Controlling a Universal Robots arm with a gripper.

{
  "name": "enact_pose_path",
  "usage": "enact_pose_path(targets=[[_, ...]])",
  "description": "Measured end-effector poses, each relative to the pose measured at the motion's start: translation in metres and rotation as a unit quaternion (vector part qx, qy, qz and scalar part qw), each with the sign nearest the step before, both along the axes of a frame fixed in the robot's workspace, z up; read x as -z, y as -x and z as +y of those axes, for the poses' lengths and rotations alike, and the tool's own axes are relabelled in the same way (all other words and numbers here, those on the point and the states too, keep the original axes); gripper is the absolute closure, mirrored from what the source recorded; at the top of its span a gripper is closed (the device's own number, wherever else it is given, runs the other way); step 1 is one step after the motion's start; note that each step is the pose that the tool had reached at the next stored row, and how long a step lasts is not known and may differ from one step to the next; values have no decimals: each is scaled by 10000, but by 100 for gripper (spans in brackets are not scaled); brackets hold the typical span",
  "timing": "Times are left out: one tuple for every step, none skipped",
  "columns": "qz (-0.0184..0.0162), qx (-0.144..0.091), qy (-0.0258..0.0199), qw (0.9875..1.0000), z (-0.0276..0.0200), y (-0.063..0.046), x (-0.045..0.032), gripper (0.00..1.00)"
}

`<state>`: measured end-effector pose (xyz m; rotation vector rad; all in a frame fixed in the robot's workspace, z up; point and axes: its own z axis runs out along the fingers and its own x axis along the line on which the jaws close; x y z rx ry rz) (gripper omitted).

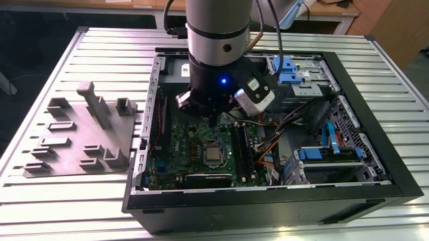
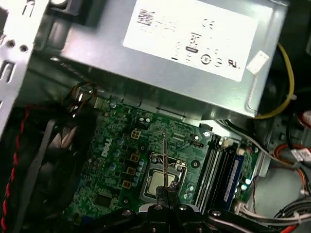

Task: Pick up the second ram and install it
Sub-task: 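Insert the second ram into the second slot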

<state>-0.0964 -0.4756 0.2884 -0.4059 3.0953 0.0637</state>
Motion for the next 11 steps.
enact_pose_path(targets=[[0, 87, 0, 10000, 0, 0, 1, 89], [0, 177, 0, 9998, 0, 0, 3, 89], [0, 267, 0, 9996, 0, 0, 4, 89], [0, 364, 0, 9993, 0, 0, 6, 89], [0, 455, 0, 9990, 0, 0, 8, 89], [0, 544, 0, 9985, 0, 0, 9, 89], [0, 634, 0, 9980, 0, 0, 10, 89], [0, 724, 0, 9974, 0, 0, 12, 89], [0, 813, 0, 9967, 0, 0, 13, 89], [0, 903, 0, 9959, 0, 0, 15, 89], [0, 1000, 0, 9950, 0, 0, 18, 89]])
